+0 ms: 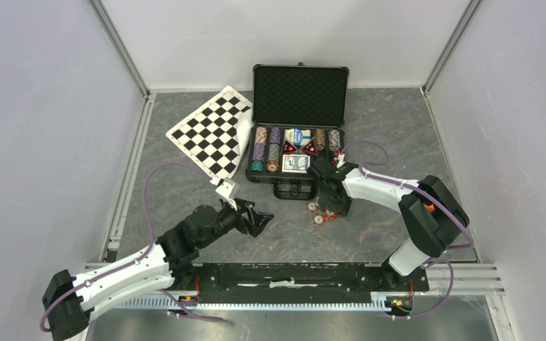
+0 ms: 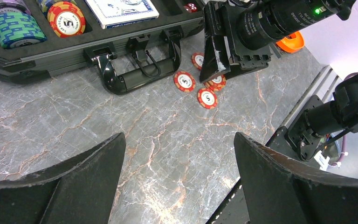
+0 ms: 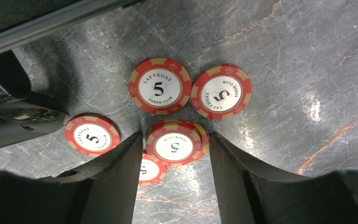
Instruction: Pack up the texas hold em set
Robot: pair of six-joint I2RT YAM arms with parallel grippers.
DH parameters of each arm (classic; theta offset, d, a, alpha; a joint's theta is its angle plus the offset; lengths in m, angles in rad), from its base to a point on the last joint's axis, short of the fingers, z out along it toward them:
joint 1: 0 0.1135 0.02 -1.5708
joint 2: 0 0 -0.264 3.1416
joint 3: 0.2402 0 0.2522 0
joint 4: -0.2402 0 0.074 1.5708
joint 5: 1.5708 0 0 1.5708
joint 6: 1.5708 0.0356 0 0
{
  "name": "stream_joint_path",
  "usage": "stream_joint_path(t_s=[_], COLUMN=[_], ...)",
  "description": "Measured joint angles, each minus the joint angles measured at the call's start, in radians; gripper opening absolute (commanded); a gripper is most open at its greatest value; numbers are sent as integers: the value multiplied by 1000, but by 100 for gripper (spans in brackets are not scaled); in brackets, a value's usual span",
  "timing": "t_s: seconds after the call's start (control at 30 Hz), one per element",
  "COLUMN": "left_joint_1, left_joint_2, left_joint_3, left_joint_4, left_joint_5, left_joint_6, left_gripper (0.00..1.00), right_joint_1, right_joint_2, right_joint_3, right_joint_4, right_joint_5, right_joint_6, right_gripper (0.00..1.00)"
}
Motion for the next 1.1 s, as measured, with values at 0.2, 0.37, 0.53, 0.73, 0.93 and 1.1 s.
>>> stream_joint_path(t_s=[0.2,0.37,0.53,0.73,0.93,1.1], left_joint_1=[0,0,0,0,0,0], left_joint_2=[0,0,0,-2,-12,-15], left_joint_3=[-1,-1,-1,-1,-1,-1], left_joint_4=[0,-3,-7,-8,-15,-15], left_joint_5=[0,0,0,0,0,0], left_joint_6=[0,0,0,0,0,0], left_gripper=[93,93,93,93,93,93], right_joint_1=[13,17,19,26,33,39], right_joint_2=[16,16,0,-30,-70,-73], right_joint_3=[17,14,-6,-45,-88,-91], right_joint_4=[-5,-4,13,55,98,96], right_joint_5=[4,3,-5,-10,2,12], right_joint_6=[3,8,18,22,23,23], right_gripper=[60,64,65,63,60,59])
